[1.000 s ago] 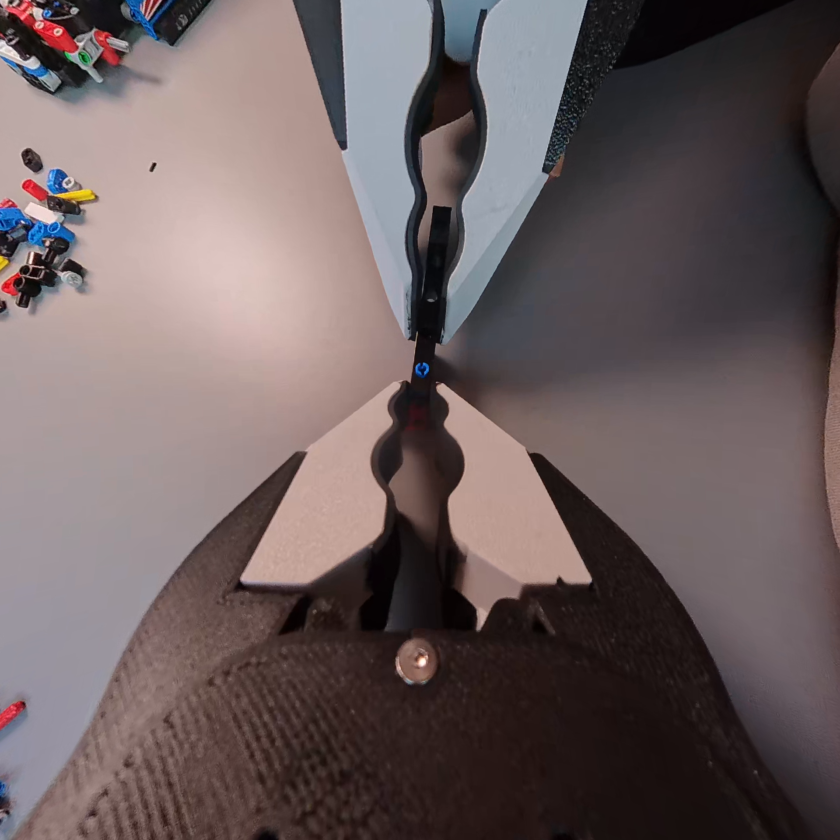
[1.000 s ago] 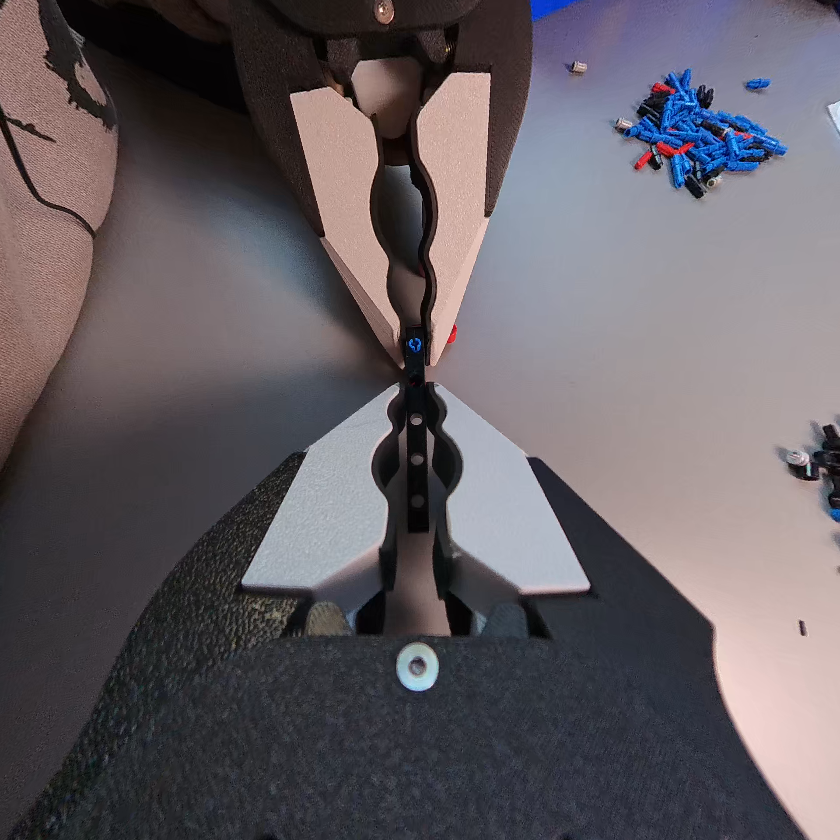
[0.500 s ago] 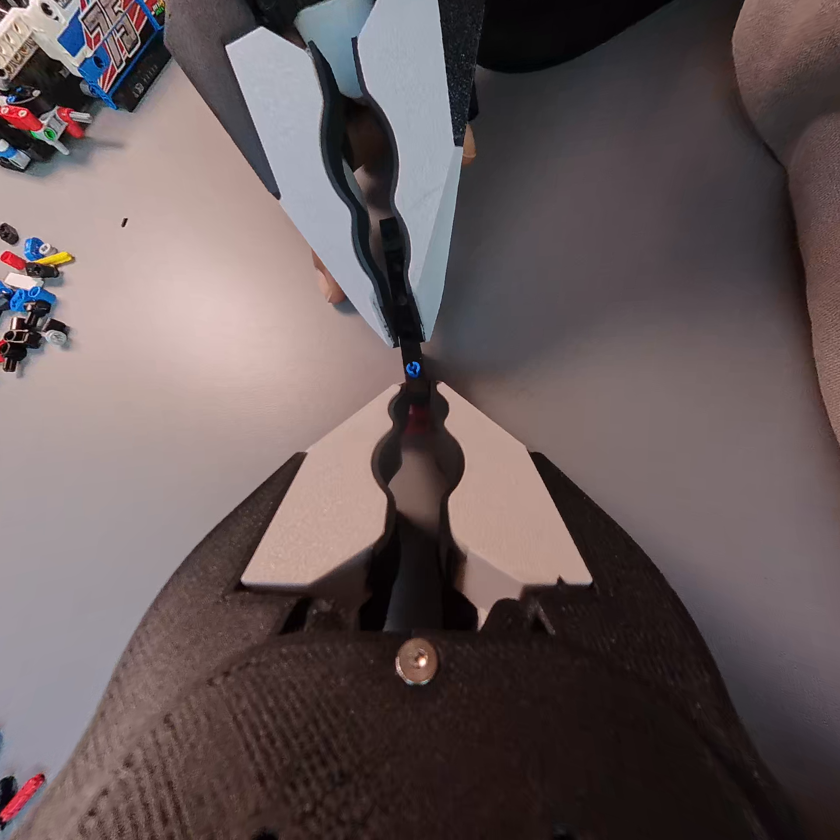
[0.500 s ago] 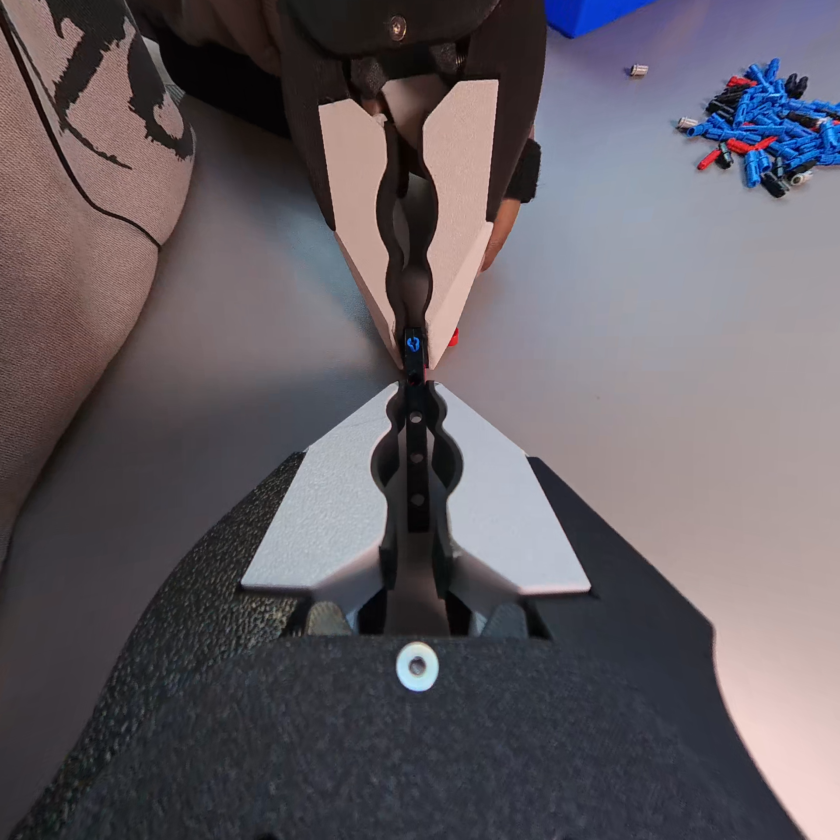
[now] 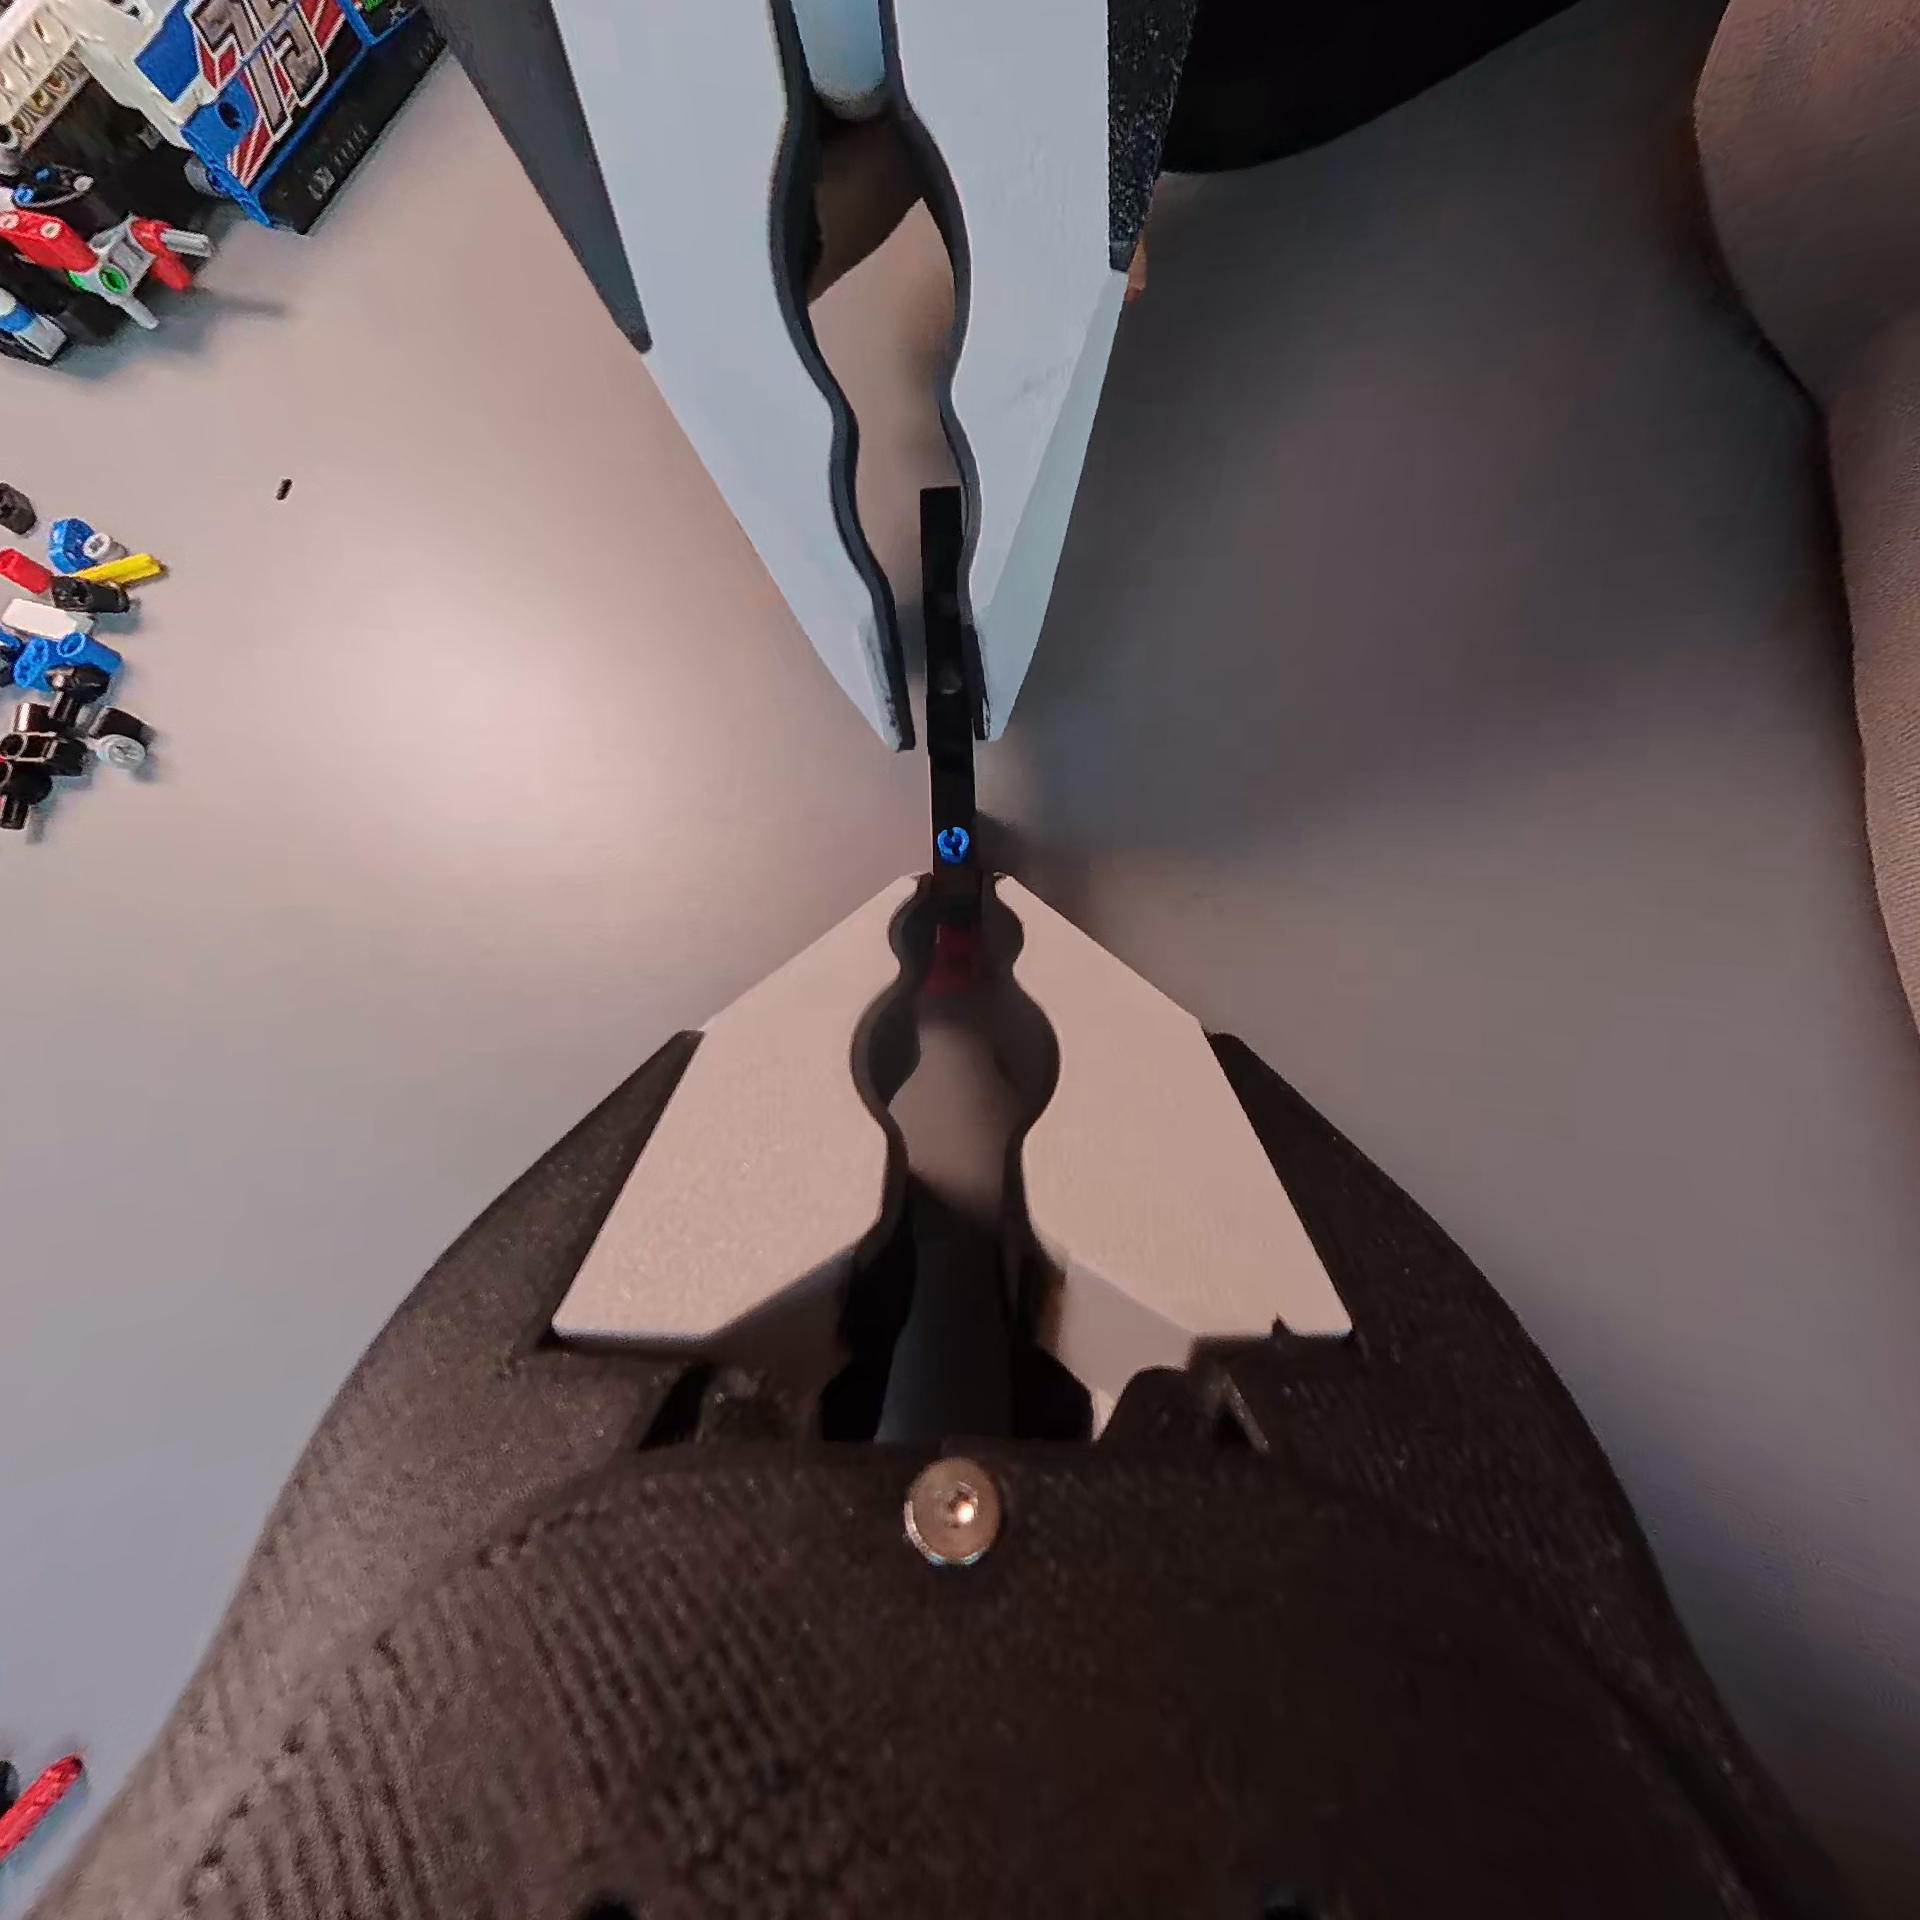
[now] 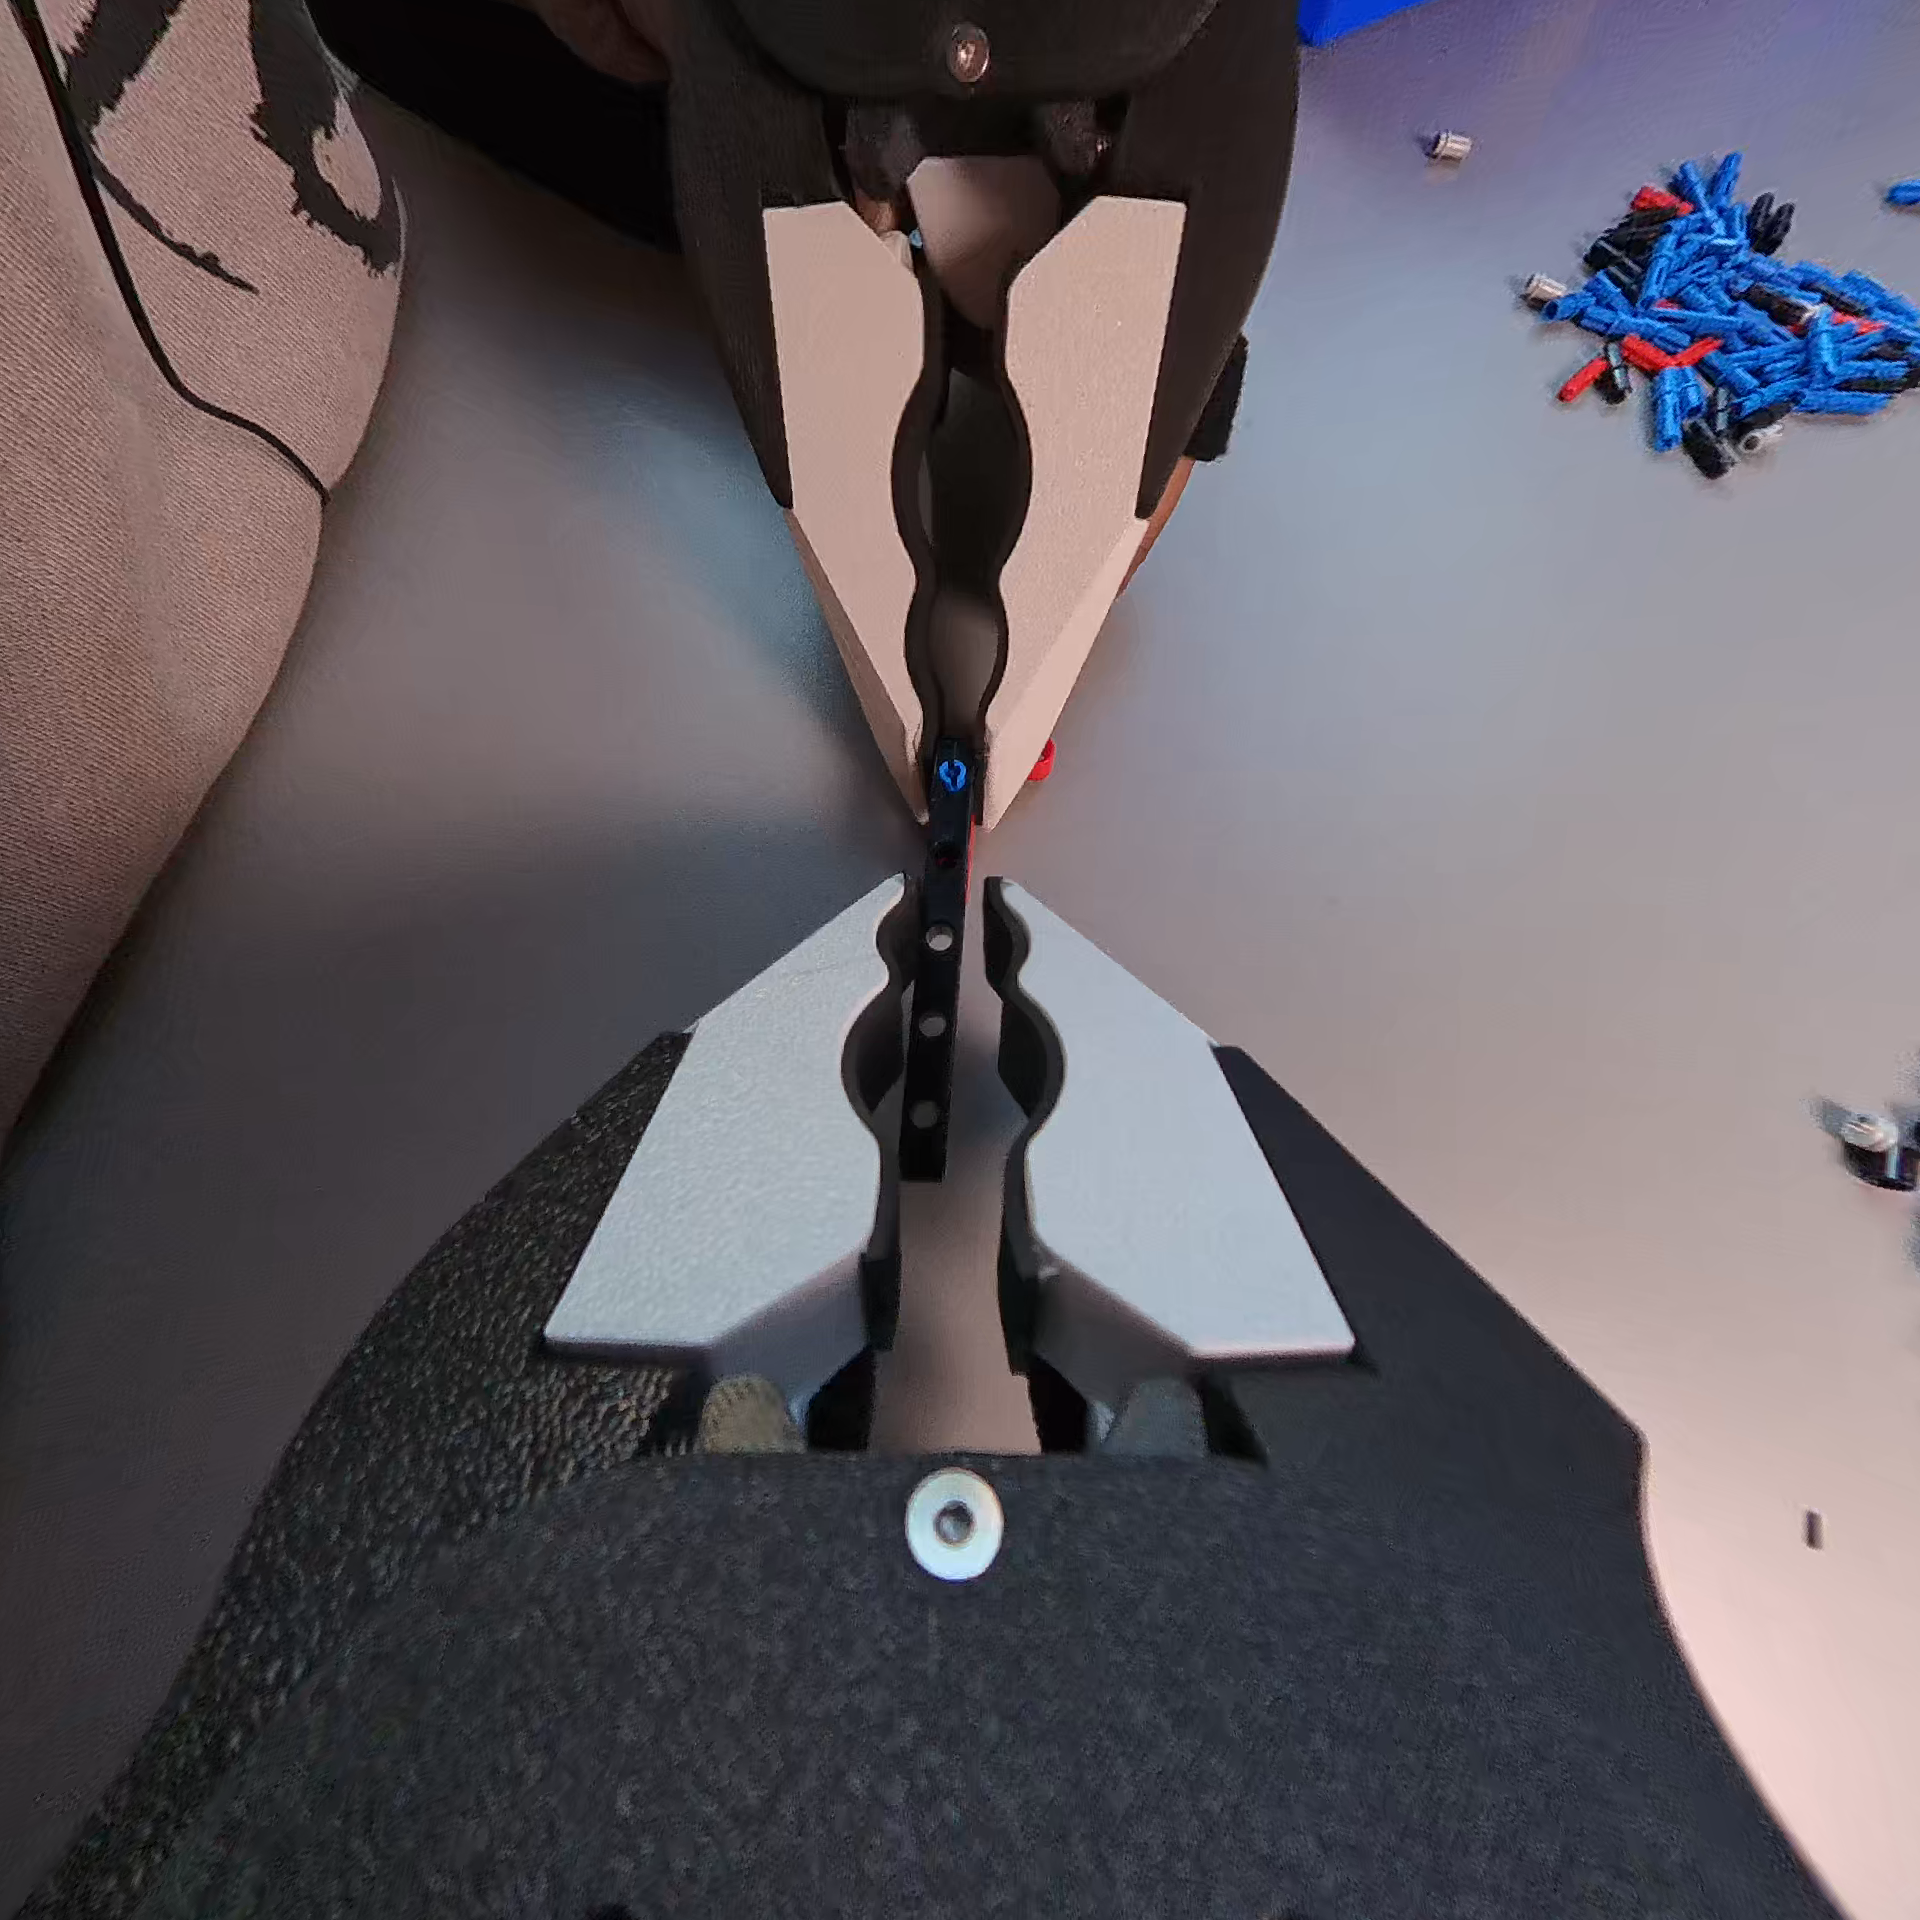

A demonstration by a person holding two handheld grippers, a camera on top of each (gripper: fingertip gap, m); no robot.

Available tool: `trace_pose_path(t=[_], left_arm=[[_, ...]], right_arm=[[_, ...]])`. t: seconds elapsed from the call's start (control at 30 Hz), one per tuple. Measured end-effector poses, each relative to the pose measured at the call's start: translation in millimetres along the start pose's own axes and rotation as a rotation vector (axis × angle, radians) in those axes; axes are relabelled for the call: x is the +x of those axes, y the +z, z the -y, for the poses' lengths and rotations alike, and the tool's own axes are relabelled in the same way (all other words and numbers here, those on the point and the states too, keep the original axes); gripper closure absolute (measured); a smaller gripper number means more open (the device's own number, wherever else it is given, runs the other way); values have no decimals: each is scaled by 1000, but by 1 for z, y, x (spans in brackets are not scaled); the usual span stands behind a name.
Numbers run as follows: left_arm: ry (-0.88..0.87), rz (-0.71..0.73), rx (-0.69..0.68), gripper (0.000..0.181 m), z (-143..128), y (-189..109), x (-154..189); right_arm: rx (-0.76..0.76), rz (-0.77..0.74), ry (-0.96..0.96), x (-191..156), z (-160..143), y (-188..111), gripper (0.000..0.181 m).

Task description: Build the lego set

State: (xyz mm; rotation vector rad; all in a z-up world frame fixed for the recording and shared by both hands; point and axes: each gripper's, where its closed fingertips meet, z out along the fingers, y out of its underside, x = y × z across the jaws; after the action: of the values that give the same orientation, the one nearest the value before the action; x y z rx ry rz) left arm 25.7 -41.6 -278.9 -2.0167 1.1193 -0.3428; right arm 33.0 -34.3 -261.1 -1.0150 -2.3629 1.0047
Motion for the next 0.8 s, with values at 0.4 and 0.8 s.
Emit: trace_pose_path(t=[0.4,0.8], left_arm=[[-26,-5,20,160,2,0,-3],[-15,-38,-33,174,-8,-7,0]], right_arm=[[-101,33,35,2,0,6,175],[-158,41,58,2,-1,8,175]])
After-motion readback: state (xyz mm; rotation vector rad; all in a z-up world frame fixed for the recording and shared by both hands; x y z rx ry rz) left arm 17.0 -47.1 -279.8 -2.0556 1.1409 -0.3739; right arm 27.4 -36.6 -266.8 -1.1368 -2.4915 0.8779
